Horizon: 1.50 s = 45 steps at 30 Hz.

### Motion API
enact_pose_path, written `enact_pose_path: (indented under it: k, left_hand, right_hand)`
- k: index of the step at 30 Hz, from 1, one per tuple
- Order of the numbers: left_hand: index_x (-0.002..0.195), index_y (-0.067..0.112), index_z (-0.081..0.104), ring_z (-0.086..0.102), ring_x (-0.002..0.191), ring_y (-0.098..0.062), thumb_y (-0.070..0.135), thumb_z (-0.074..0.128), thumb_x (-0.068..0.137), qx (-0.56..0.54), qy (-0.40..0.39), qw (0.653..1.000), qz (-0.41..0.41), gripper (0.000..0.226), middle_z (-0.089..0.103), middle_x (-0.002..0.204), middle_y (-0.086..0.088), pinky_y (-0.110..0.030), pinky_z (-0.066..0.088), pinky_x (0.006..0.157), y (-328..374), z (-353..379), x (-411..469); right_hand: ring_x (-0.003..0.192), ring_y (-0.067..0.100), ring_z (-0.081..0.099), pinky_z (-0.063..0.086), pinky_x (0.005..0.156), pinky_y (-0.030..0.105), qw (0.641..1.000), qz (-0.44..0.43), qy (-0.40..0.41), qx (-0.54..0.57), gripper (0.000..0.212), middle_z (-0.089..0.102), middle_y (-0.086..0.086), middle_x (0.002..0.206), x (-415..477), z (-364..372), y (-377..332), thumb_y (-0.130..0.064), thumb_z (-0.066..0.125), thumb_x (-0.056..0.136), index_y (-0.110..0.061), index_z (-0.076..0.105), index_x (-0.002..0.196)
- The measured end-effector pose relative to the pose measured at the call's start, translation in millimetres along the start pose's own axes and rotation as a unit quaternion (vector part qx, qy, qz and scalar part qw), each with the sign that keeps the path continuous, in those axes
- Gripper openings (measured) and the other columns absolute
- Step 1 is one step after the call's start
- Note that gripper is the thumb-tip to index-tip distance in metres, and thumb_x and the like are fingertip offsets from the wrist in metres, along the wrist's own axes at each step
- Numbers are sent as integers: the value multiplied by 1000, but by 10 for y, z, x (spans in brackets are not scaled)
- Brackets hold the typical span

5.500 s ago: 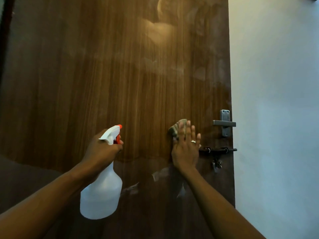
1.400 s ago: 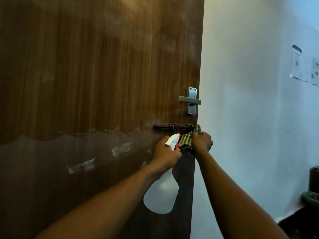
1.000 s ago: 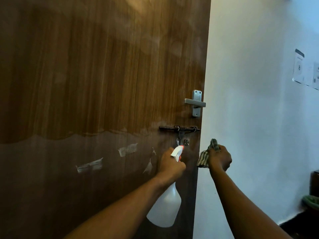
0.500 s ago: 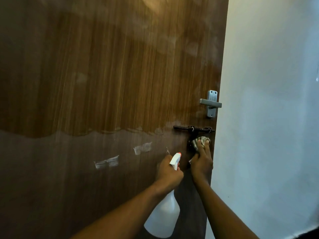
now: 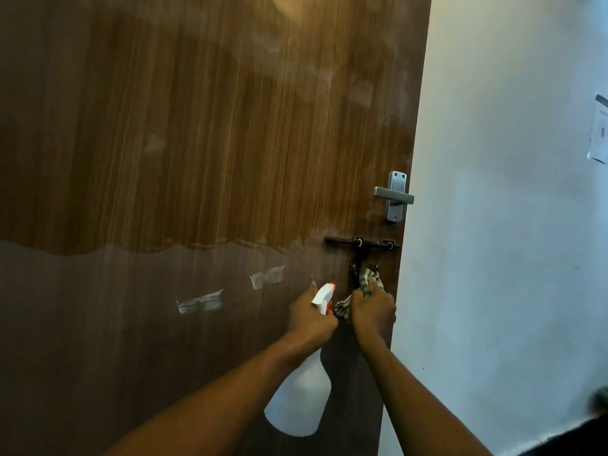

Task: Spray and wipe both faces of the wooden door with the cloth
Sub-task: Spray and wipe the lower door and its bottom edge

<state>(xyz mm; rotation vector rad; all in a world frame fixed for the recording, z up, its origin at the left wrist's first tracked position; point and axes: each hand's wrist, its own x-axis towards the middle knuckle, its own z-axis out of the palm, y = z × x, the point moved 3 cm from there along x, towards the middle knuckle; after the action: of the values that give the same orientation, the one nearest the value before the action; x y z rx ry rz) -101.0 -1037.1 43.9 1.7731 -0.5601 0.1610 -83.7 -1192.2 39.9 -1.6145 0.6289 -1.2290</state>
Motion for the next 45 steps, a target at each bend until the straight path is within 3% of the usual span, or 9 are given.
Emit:
enact_pose_path:
  k: [4,6,9,19,27,31,35,39,45]
  left_hand:
    - [141,16,38,52,120,-25,3,61,86,-6,-4,1000,15,61,50,136,-8,-29,49,93,3,-105,25]
    - [141,17,39,52,120,-24,4,62,86,-1,-1,1000,20,61,49,136,-6,-29,49,92,12,-145,41]
    - [137,17,42,51,120,-24,3,63,85,1,3,1000,30,58,51,134,-6,-31,49,94,23,-167,66]
    - [138,14,40,50,121,-26,2,62,85,-11,-2,1000,25,59,51,134,-10,-36,49,98,38,-181,-12]
    - [139,17,39,49,123,-25,7,62,87,-15,-6,1000,19,58,48,138,-6,-33,47,97,31,-158,-41]
    - [139,14,41,49,125,-27,-1,61,84,-14,0,1000,12,61,49,138,-8,-28,47,91,38,-151,-60]
    - [135,15,45,54,112,-21,-2,61,84,-23,4,1000,11,56,54,132,-8,-22,47,82,-9,-194,-69]
    - [134,16,44,55,106,-19,2,61,84,-40,25,999,3,54,55,128,-7,-29,54,85,-26,-309,-55]
    - [141,16,38,49,124,-25,4,61,86,-31,37,999,-11,60,48,139,-7,-33,48,96,-36,-528,-45]
  right_hand:
    - [90,31,62,52,76,35,984,118,122,48,42,64,16,104,202,-298,80,-37,47,102,1,61,114]
    - [89,30,61,49,75,35,981,53,177,55,35,61,12,104,192,-356,20,-36,52,100,-5,56,116]
    - [85,17,58,43,65,21,987,-146,57,-46,29,60,8,111,195,-188,-242,-26,57,99,-12,54,125]
    - [86,21,55,45,74,29,973,-104,-55,-200,30,55,7,113,75,-52,-24,-30,53,99,-13,55,124]
    - [109,37,59,51,89,45,966,-111,232,17,40,52,16,129,114,-721,-197,-27,48,102,-12,49,139]
    - [94,34,65,59,76,43,965,-222,119,-78,38,60,14,115,-250,-419,-25,-19,64,93,-8,57,129]
    - [89,22,65,49,65,8,992,-102,17,73,19,63,1,95,-518,-115,77,-24,57,99,-9,58,110]
    - [95,18,66,49,70,22,987,-52,-71,135,40,67,1,107,-588,336,-117,-51,46,99,-18,54,122]
    - [110,20,57,50,79,30,983,-95,-35,150,66,54,1,127,-436,472,-266,-73,39,90,-27,41,138]
